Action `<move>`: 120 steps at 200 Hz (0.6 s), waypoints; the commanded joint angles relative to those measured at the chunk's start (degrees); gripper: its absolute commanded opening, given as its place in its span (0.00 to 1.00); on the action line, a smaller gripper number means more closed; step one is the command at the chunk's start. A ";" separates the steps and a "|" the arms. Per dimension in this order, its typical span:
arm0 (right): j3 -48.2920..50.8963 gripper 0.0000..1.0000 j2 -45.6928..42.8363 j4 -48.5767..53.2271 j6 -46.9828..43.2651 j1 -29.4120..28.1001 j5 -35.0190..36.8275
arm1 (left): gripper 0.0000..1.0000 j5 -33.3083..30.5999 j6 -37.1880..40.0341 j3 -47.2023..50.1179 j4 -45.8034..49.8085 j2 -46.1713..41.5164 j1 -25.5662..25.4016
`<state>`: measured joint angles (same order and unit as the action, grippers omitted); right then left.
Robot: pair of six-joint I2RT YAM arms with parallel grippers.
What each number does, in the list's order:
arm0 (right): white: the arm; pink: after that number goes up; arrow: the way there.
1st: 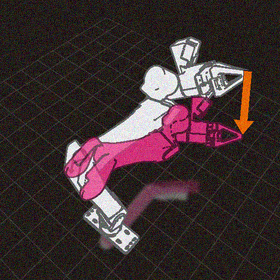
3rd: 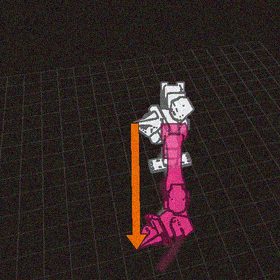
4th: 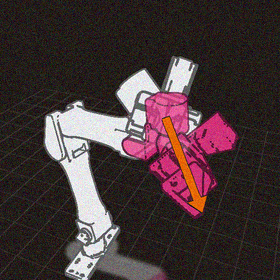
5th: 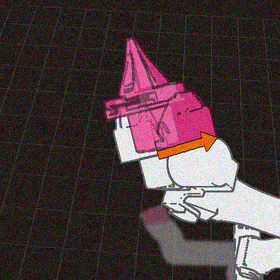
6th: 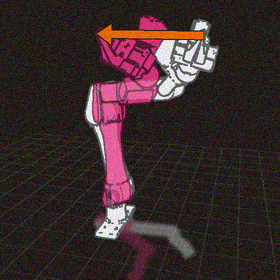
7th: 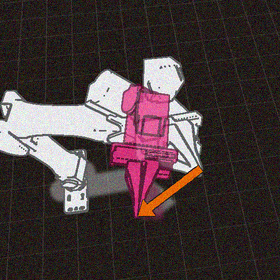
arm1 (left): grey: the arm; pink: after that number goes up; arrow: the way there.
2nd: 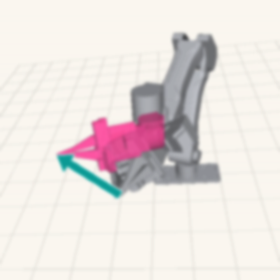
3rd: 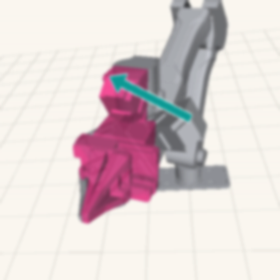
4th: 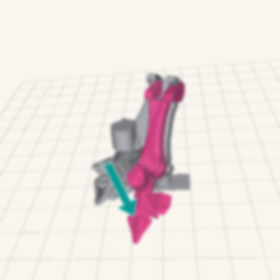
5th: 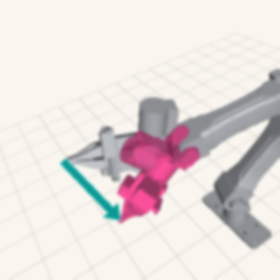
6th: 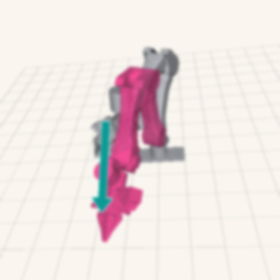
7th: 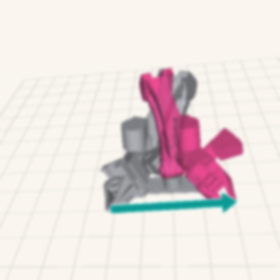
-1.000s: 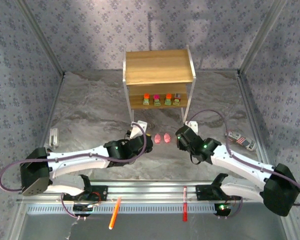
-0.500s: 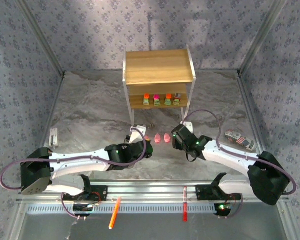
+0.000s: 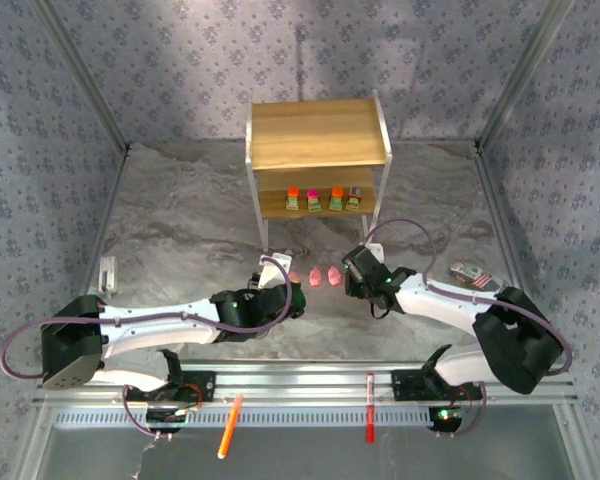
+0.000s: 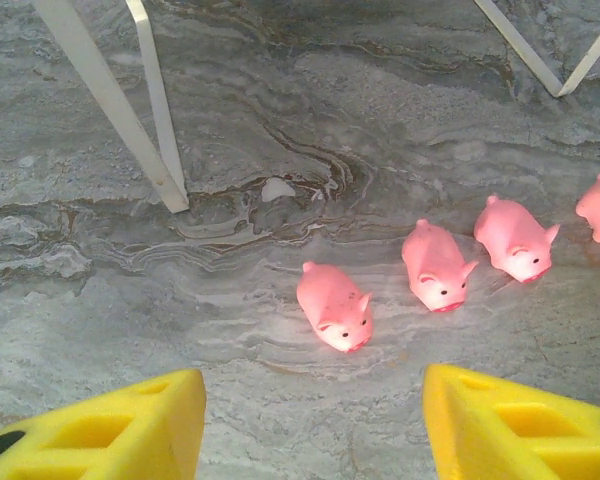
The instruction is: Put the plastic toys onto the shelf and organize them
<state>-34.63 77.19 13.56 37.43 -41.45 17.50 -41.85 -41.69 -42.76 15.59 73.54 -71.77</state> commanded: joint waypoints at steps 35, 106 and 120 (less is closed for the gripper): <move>-1.57 0.49 3.02 -1.99 -3.31 1.11 -0.80 | 0.59 -0.87 -1.27 0.92 -0.57 -1.10 -0.48; -2.72 0.44 5.21 -2.81 -3.84 1.78 -0.19 | 0.59 -1.18 -1.41 1.81 -0.68 -1.57 -0.48; -2.81 0.42 5.47 -2.68 -3.81 1.88 -0.18 | 0.59 -1.22 -1.45 1.89 -0.65 -1.57 -0.40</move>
<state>-35.97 81.76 10.66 34.41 -40.03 17.10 -41.87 -42.13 -41.47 15.16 73.47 -71.77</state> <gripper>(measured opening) 0.438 0.589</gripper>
